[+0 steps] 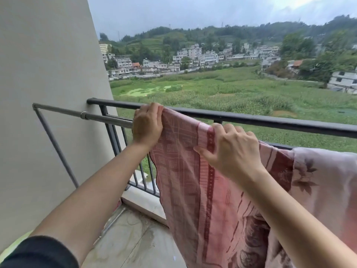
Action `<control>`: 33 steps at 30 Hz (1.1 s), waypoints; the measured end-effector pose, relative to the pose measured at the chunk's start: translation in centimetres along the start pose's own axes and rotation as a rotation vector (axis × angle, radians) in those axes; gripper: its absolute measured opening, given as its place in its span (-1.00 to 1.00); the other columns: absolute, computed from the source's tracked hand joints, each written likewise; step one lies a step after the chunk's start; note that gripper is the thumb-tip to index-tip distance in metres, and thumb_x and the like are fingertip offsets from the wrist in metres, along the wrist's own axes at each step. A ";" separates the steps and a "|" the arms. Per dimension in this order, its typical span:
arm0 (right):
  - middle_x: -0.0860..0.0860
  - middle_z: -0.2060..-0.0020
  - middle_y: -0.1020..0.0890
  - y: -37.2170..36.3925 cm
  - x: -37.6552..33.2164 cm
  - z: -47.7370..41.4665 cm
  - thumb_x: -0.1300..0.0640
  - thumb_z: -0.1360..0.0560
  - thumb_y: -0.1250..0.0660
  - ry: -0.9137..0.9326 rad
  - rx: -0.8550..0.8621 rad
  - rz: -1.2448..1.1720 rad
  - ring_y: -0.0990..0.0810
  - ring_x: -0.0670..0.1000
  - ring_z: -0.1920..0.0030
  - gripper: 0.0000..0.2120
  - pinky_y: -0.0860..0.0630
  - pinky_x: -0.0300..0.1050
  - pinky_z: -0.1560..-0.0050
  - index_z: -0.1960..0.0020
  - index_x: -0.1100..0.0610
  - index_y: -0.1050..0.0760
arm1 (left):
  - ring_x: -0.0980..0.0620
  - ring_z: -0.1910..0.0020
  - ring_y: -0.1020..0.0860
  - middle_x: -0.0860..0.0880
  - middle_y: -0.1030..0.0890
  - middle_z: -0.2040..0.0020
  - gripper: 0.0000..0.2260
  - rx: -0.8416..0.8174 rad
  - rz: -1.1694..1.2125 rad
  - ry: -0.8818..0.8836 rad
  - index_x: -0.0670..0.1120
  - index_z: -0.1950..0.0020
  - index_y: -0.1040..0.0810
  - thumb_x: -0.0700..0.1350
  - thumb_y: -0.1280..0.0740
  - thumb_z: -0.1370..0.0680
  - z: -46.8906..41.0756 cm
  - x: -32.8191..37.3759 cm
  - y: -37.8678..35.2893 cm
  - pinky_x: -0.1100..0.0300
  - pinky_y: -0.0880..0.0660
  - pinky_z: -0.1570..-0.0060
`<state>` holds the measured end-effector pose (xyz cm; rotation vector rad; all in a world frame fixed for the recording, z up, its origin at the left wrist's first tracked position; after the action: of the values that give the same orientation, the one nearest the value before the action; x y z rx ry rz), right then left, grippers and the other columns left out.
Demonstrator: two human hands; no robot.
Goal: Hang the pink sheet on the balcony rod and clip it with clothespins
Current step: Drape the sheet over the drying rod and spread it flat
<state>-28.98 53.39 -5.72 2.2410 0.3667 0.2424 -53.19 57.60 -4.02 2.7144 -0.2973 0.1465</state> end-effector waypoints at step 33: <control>0.06 -0.30 -0.54 1.9 2.1 7.0 -0.20 -0.64 -0.10 -0.644 0.197 -0.044 -0.43 0.10 -0.35 -0.55 -0.19 0.09 -0.43 -0.36 0.04 -0.47 | -0.05 0.07 -0.64 0.01 -0.70 0.03 -0.75 -0.429 0.580 -0.226 -0.04 -0.14 -0.66 0.04 -0.27 -0.63 2.9 2.1 -0.2 -0.05 -0.51 -0.02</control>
<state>-24.58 47.96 -8.56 2.3516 0.0904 -0.5527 -50.88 56.20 -6.43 2.1524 -1.0481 -0.0604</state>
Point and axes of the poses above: each hand's wrist, its own z-axis away from the middle knuckle, its own y-axis out of the back of the hand, x = y × z, the point moved 2 cm from there along -z, towards the middle knuckle
